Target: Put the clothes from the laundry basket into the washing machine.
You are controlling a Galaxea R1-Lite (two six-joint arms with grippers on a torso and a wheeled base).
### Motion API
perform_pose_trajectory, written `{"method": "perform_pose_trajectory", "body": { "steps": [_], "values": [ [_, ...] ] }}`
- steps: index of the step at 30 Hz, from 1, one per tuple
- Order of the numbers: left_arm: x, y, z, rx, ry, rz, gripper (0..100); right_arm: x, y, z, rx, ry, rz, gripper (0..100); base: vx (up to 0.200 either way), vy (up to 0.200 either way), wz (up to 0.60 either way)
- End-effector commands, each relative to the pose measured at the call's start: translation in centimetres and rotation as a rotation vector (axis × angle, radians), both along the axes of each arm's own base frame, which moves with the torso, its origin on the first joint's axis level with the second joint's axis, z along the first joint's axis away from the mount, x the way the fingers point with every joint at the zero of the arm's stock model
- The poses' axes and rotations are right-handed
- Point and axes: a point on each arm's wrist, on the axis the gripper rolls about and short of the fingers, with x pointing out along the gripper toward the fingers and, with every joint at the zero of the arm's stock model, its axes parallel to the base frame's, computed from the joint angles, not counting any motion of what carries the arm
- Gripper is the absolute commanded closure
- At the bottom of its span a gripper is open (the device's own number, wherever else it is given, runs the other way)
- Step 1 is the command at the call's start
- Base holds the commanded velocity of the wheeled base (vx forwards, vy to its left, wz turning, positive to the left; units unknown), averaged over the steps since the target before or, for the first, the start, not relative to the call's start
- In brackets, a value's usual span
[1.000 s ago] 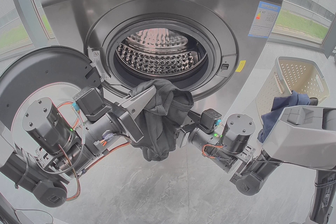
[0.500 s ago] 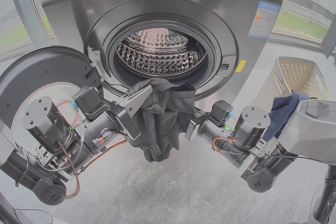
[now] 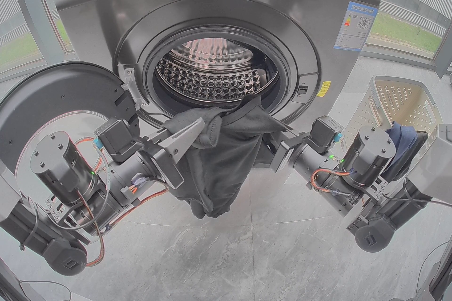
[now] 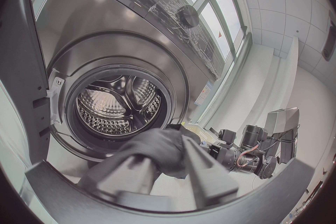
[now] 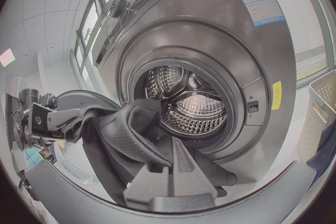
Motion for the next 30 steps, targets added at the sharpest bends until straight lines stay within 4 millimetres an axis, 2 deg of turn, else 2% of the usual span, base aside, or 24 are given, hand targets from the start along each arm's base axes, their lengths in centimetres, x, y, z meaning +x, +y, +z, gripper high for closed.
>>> {"method": "perform_pose_trajectory", "body": {
  "steps": [1,9,16,23,30],
  "values": [
    [-0.3,0.1,-1.0,0.024,0.038,-0.005,0,0.1,0.1,1.2,0.031,-0.038,0.0,100,0.0,0.0,0.0],
    [0.3,-0.2,-4.7,0.11,0.161,0.002,0,-0.6,1.2,3.8,0.091,-0.1,0.037,100,0.0,0.0,0.0],
    [0.8,-0.4,-6.2,0.145,0.205,0.016,0,-0.9,0.7,4.1,0.094,-0.102,0.031,100,0.0,0.0,0.0],
    [0.6,-0.4,-8.7,0.214,0.282,0.012,0,-0.8,0.5,4.1,0.095,-0.103,0.017,100,0.0,0.0,0.0],
    [2.5,0.0,-11.4,0.249,0.356,0.052,0,-0.9,0.5,4.3,0.099,-0.107,0.02,100,0.0,0.0,0.0]
  ]
}}
